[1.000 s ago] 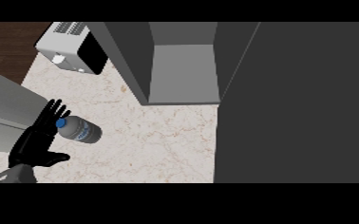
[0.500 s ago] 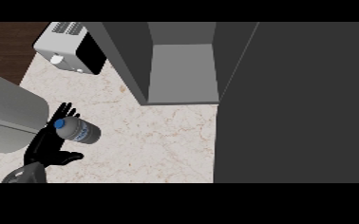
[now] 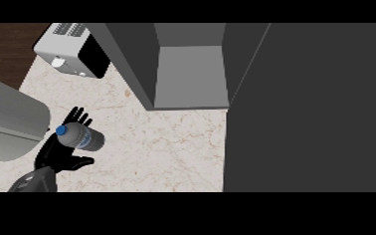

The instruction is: Pick up the bottled water, place it into the cabinet and close the cabinet

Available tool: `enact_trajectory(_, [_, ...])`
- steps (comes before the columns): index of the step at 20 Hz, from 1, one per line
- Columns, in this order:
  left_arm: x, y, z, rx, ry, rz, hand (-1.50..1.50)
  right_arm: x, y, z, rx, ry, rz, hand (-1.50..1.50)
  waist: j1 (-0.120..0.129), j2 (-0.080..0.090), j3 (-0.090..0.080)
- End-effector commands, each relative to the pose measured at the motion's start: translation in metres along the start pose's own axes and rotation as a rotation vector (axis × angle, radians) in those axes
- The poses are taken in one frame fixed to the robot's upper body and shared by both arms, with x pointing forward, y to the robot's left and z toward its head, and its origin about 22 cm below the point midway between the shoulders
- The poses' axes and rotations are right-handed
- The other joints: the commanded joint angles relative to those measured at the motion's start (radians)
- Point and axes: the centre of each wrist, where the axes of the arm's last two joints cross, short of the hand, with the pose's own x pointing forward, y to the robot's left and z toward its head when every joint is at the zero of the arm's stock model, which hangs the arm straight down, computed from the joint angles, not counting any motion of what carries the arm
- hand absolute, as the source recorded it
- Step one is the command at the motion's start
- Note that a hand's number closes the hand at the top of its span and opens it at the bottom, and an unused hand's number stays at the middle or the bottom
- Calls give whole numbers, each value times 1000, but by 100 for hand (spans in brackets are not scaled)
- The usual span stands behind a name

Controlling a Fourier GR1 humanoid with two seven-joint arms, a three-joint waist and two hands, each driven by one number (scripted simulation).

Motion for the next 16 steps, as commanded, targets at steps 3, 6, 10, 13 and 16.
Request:
enact_trajectory(3, [-9,-17,-10,-130,-37,151,-150,-5,-12,3,-4,-4,6,-150,-5,0,0])
enact_trajectory(6, [-3,3,5,-148,-17,149,-150,6,7,0,2,6,-10,-150,3,-2,0])
enact_trajectory(10, [-22,-28,-10,-174,-19,201,-150,-4,13,-7,-5,6,-19,-150,0,0,0])
enact_trajectory(13, [-14,-16,-5,-211,-18,198,-150,-7,3,5,4,-3,-22,-150,-6,-1,0])
enact_trajectory(16, [-22,-38,-18,-228,-16,194,-150,-10,9,-5,8,3,-26,-150,2,-2,1])
